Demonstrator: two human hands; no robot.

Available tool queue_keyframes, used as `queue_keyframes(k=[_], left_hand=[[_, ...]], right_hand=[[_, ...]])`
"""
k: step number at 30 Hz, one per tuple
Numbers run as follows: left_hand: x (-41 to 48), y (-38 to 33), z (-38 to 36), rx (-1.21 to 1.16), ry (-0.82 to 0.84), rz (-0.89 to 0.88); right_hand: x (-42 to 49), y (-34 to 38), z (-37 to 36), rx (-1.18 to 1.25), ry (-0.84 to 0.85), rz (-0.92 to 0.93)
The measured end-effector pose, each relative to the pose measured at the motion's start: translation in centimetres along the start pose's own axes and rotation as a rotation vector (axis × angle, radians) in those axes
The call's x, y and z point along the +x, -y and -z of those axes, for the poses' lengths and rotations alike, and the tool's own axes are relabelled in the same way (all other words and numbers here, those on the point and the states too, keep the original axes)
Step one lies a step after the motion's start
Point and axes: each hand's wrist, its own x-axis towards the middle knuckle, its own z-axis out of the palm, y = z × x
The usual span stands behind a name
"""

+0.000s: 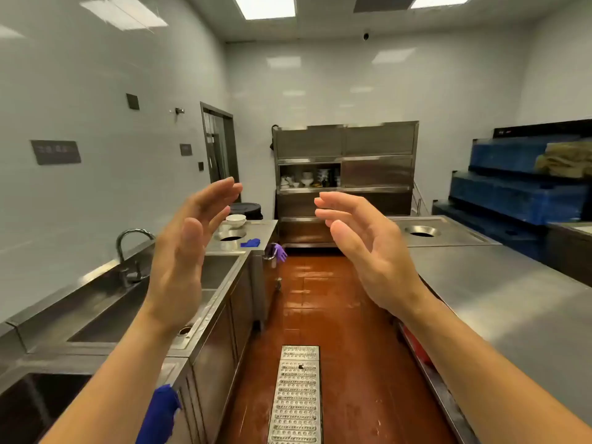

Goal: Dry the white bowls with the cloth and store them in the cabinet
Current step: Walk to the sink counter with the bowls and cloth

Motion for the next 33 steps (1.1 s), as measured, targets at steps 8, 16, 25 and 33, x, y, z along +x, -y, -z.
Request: queue_keyframes(k=[8, 16, 25, 33], left_hand=[[2.2, 7.5, -0.9, 0.068, 0.002, 0.018], [9.0, 20.0, 0.5, 0.068, -0.040, -0.006], [16.3, 34.0, 0.2, 0.077, -0.020, 0.028], [23.7, 48.7, -2.0, 0.106, -0.038, 0.036]], right_hand=[[3.2, -8.5, -1.3, 0.005, 0.046, -0.052], [13.0, -19.1, -4.6, -0.015, 0.060, -0.059], [22.0, -32.2, -6.9, -0.020, 0.081, -0.061], [31.6, -47.7, -7.3, 0.023, 0.155, -0.014]])
